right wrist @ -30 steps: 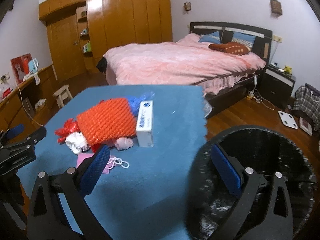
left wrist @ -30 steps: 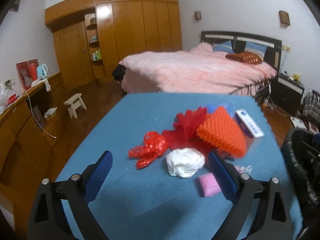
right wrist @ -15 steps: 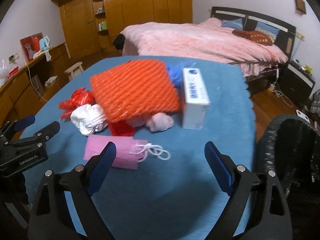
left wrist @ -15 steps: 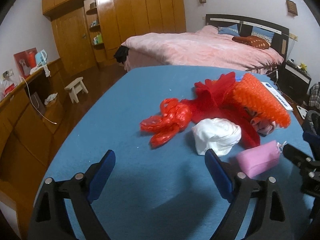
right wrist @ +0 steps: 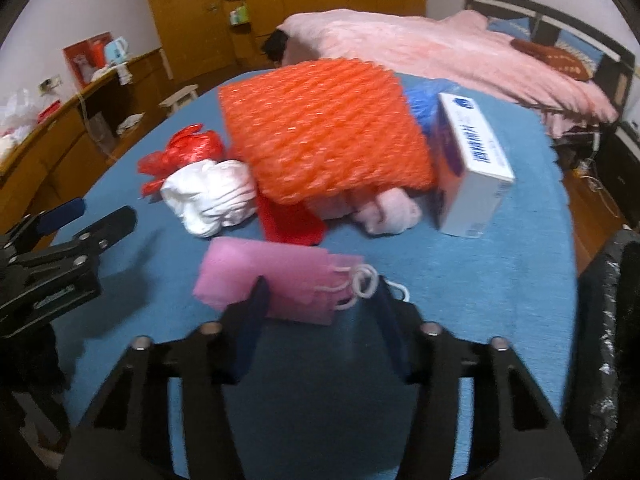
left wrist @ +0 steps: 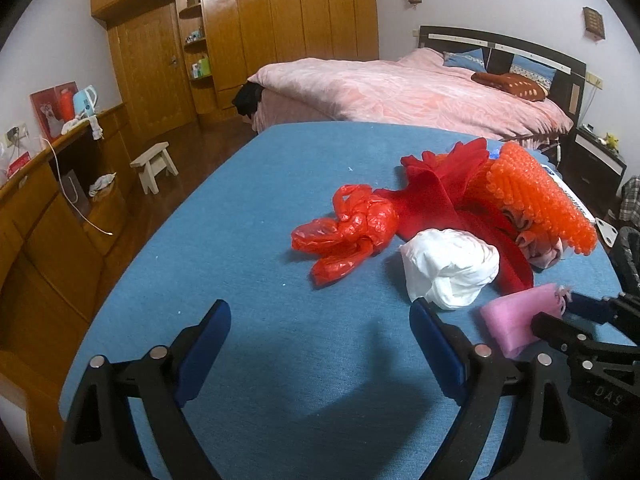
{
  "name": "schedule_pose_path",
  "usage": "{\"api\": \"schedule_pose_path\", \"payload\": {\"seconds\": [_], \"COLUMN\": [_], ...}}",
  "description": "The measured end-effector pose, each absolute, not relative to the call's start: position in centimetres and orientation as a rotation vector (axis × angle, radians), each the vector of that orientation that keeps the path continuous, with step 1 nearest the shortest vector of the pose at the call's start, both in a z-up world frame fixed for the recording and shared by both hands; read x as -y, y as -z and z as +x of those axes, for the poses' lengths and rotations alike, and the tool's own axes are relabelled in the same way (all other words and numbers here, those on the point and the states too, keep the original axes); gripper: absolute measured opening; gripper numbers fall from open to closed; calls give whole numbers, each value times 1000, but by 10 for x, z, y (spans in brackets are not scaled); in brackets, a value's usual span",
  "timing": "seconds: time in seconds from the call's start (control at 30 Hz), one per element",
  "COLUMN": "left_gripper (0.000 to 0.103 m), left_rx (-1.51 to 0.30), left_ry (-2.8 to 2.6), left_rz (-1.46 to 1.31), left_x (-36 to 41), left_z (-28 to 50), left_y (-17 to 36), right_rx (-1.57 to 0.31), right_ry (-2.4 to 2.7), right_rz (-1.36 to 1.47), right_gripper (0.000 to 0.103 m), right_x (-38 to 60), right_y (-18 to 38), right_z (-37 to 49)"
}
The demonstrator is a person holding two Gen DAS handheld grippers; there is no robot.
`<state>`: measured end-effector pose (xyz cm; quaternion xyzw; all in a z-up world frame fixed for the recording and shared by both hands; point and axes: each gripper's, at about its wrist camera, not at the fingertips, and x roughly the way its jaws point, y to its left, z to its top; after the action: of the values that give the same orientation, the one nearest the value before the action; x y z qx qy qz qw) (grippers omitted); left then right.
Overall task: Collect trash
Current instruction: 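Grasp the white tissue with the left tool while the right tool grasps the pink mask bag, then carry both items over the bin and open both tools to drop them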
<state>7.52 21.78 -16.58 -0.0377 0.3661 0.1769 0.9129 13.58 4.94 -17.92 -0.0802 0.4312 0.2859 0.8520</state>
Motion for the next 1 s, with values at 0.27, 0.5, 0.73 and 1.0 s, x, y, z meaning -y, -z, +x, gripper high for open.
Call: {"api": "schedule_pose_path", "payload": {"seconds": [0.27,0.5,0.73,1.0], "left_gripper": [89,85,67,33], "left_rx": [-754,-738,-763,-773], "left_ry": [-340,-287,-224,-130], "left_rz": [-77,-67,-107,-119], "left_x": [-209,-189,-180,-168], "left_z": [79,95,122,132], "left_y": [163,156,161,165], "right_rx": [-913,-883,-866,-852], "right_ry": [-610,-511,-442,-452], "right_rz": [-129,-95,-72,-73], "right_gripper": [9,9,9,10], "right_x": [-33,4,30,32], "right_y": [176,162,156,150], "right_z": [129,132,139,140]}}
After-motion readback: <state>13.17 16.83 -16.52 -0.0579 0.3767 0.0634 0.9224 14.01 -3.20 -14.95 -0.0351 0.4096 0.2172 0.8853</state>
